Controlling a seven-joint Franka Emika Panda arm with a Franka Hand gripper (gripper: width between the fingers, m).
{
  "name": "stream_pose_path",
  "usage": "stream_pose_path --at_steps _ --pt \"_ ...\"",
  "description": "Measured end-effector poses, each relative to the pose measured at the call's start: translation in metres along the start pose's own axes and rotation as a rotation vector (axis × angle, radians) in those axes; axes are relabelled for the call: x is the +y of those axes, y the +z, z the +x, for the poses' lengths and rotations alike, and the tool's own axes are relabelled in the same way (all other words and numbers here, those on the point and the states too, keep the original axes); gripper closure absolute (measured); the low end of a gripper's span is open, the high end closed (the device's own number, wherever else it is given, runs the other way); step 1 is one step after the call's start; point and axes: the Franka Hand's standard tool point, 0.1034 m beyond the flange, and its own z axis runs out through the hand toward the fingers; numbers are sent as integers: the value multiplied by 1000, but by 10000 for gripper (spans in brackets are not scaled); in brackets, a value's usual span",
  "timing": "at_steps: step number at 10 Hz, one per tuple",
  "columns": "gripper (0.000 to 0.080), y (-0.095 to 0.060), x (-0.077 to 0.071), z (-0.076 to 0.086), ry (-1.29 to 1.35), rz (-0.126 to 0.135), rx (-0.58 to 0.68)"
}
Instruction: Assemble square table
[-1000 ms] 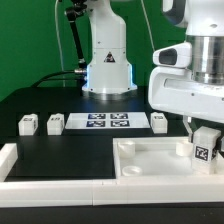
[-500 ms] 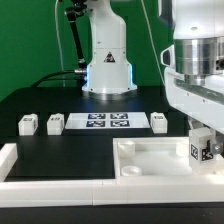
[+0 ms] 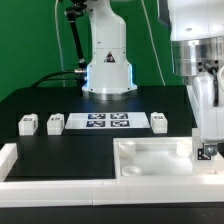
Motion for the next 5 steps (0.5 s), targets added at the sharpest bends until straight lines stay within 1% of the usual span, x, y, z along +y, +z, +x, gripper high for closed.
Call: stream_pose_path --at_steps 1,2,3,4,5 --pt "444 0 1 0 -66 -3 2" --pt "305 1 3 -1 -170 -20 2" --pt "305 -1 1 0 -331 -19 1" --pt "184 -2 0 2 -508 -19 3" --pt "160 -4 3 0 -551 -32 0"
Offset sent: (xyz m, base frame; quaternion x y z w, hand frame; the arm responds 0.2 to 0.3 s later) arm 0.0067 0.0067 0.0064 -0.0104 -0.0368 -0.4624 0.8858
